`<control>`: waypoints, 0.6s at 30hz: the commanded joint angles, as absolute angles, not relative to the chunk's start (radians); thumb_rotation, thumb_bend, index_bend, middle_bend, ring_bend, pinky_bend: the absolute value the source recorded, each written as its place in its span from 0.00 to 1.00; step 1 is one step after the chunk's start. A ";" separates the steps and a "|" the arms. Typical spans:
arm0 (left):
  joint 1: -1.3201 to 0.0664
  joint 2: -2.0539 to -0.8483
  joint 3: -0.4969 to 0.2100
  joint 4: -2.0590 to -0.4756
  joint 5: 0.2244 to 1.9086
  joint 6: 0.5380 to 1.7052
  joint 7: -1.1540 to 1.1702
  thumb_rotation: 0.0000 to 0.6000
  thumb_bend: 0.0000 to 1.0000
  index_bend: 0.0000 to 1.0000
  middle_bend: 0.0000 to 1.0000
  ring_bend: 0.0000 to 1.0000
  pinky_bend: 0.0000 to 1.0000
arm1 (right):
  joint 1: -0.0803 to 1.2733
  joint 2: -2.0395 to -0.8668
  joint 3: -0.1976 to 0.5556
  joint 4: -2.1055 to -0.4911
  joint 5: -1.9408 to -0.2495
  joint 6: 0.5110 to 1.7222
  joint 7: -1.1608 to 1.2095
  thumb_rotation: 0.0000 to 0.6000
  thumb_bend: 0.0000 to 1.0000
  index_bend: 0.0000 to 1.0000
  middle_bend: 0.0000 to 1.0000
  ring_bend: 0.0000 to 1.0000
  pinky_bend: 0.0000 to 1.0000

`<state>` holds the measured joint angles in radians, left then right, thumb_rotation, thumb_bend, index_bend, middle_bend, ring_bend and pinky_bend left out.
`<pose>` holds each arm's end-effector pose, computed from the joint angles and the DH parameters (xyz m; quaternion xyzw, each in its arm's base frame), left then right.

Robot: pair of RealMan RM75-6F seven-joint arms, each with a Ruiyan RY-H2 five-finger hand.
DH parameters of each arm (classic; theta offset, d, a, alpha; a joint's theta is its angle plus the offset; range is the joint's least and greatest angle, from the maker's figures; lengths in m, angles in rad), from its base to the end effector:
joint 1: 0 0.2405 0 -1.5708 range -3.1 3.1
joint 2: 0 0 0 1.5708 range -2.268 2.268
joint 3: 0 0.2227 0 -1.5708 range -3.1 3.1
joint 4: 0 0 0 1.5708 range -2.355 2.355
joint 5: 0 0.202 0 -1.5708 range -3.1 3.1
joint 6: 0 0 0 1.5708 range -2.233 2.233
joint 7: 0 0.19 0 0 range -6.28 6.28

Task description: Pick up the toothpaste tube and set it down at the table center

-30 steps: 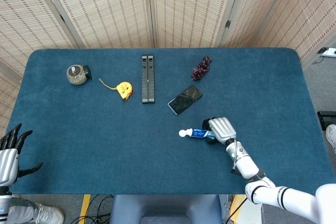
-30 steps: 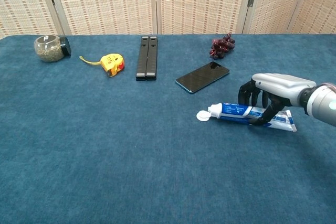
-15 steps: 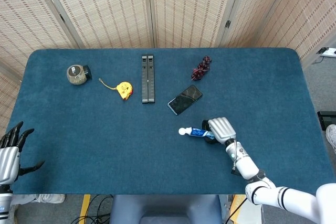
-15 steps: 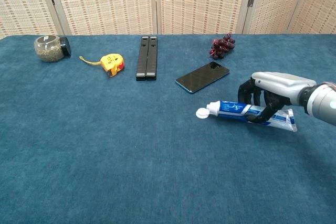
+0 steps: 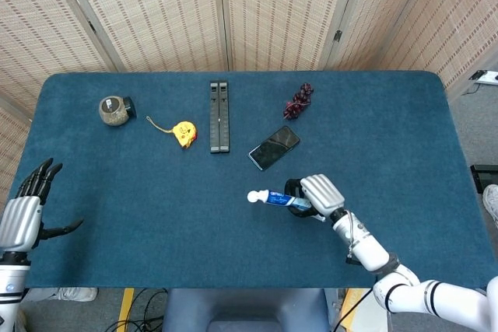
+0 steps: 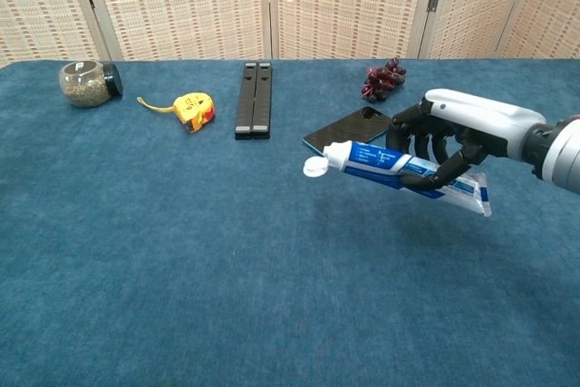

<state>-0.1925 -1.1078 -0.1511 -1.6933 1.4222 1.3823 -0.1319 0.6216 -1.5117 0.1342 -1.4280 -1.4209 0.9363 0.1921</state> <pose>-0.2438 0.2701 0.1525 -0.5557 -0.4345 -0.4686 0.5318 -0.1378 -0.3339 -0.0270 0.7011 -0.4807 0.4323 0.3009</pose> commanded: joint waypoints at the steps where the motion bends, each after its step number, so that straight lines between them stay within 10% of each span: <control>1: -0.241 -1.084 -0.186 -1.735 1.393 1.298 -0.303 1.00 0.07 0.05 0.02 0.01 0.13 | 0.637 -1.508 0.117 -1.444 -1.497 0.955 0.318 1.00 0.57 0.65 0.61 0.55 0.62; 6: -0.285 -1.059 -0.214 -1.762 1.393 1.224 -0.523 0.88 0.07 0.05 0.02 0.01 0.14 | 0.660 -1.549 0.110 -1.413 -1.575 1.004 0.446 1.00 0.58 0.65 0.61 0.55 0.62; 11: -0.318 -1.071 -0.231 -1.762 1.414 1.208 -0.631 0.27 0.03 0.05 0.02 0.01 0.14 | 0.683 -1.615 0.107 -1.359 -1.620 1.053 0.522 1.00 0.59 0.66 0.62 0.56 0.62; 18: -0.360 -1.090 -0.260 -1.802 1.378 1.179 -0.694 0.11 0.01 0.02 0.02 0.01 0.13 | 0.717 -1.720 0.122 -1.281 -1.652 1.115 0.602 1.00 0.59 0.66 0.62 0.56 0.62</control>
<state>-0.3517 -1.0853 -0.2539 -1.7942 1.3855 1.1859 -0.6890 0.7041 -1.6910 0.1154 -1.3071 -1.6393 1.0920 0.5852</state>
